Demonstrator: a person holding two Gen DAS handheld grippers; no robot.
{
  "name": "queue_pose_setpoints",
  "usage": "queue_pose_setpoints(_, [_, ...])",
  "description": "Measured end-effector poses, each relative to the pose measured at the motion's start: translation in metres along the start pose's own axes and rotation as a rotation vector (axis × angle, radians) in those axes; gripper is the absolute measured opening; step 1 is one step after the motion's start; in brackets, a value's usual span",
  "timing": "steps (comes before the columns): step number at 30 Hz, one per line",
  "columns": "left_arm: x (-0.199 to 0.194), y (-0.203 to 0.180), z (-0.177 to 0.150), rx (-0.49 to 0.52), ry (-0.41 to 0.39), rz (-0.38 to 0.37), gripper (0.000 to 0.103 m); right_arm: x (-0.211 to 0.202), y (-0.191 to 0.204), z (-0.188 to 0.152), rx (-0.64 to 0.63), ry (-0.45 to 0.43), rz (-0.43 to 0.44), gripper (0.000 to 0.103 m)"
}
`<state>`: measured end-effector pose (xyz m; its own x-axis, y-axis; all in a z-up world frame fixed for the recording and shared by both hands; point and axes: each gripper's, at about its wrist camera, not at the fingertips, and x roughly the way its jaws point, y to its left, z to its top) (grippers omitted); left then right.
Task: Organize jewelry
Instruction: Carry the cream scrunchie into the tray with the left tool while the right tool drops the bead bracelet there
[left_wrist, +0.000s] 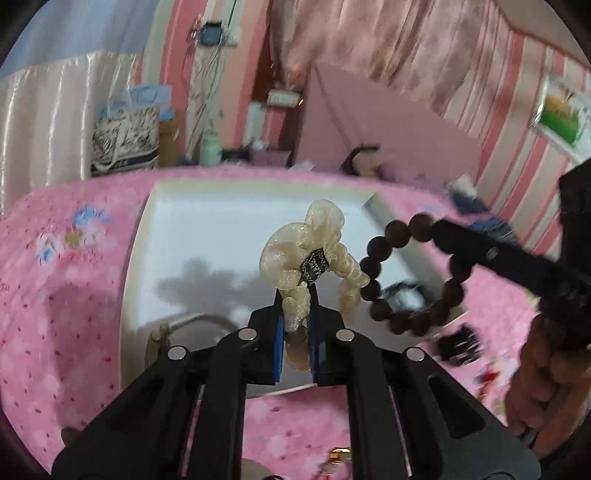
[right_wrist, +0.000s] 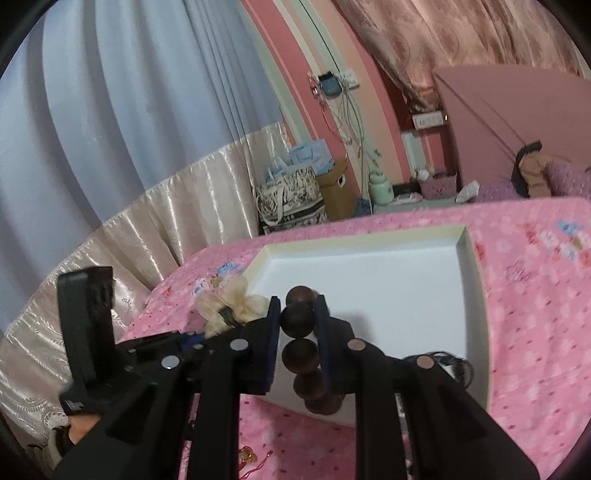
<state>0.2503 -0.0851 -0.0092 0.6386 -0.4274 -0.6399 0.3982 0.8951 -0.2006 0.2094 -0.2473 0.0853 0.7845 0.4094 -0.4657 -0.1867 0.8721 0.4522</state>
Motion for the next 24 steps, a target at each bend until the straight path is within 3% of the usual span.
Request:
queue_pose_setpoints(4, [0.016,0.009,-0.009,-0.042,0.057,-0.035,0.009,0.014,-0.005,-0.006,0.020,0.037,0.020,0.018])
queue_pose_setpoints(6, [0.024,0.005,-0.013,-0.022,0.069,-0.016,0.009,0.018,-0.009,-0.008,0.045,0.047,0.045,0.018])
queue_pose_setpoints(9, [0.035,0.003,-0.018,-0.011,0.095,0.024,0.014,0.022,-0.014,-0.010,0.036,0.060,-0.040,0.018])
queue_pose_setpoints(11, [0.037,-0.003,-0.020,0.033,0.088,0.082,0.014,0.024,-0.012,-0.013,-0.042,0.063,-0.214,0.018])
queue_pose_setpoints(12, [0.038,-0.009,-0.019,0.056,0.088,0.102,0.014,0.025,-0.012,-0.015,-0.063,0.070,-0.248,0.018])
queue_pose_setpoints(15, [0.039,-0.016,-0.021,0.092,0.075,0.142,0.015,0.030,-0.020,-0.018,-0.050,0.091,-0.273,0.018])
queue_pose_setpoints(18, [0.036,-0.019,-0.022,0.079,0.051,0.086,0.034,0.036,-0.023,-0.020,-0.059,0.111,-0.279,0.019])
queue_pose_setpoints(21, [0.034,-0.019,-0.020,0.062,0.039,0.055,0.045,0.036,-0.022,-0.022,-0.060,0.110,-0.280,0.026])
queue_pose_setpoints(23, [0.029,-0.017,-0.018,0.039,0.020,0.040,0.058,0.030,-0.021,-0.022,-0.055,0.092,-0.284,0.053])
queue_pose_setpoints(24, [0.024,-0.014,-0.016,0.018,0.006,0.044,0.062,0.026,-0.019,-0.020,-0.053,0.073,-0.284,0.055])
